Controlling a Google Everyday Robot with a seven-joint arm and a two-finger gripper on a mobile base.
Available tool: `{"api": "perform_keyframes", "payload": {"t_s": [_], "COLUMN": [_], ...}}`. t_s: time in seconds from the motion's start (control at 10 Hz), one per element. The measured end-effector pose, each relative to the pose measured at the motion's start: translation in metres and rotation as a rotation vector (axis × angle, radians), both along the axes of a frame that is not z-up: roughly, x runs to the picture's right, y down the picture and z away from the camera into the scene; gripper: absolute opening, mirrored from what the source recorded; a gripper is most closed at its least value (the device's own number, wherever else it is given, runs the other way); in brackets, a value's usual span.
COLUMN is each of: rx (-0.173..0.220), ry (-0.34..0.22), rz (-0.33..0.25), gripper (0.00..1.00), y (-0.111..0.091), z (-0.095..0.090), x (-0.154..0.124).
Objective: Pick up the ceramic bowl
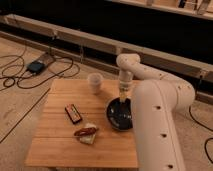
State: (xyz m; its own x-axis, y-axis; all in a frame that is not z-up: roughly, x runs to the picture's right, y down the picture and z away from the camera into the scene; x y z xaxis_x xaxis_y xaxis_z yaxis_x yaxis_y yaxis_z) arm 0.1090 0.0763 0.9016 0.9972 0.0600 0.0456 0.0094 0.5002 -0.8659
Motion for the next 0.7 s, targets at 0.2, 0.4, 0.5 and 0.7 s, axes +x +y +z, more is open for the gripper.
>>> {"api": "perform_keyframes", "payload": {"t_s": [0.2,0.4,0.5,0.7], "rx": [-0.048,-0.081,-0.096,-0.099], "ry": [-0.002,-0.008,-0.012,-0.010], "rz": [-0.025,-0.045,-0.054,-0.053], "gripper": [0.00,0.00,0.00,0.00], "y": [-0.008,-0.017,-0.019,-0.020], "z": [-0.004,-0.007,-0.010,-0.011], "x": [-0.003,-0.008,-0.010,-0.008]}}
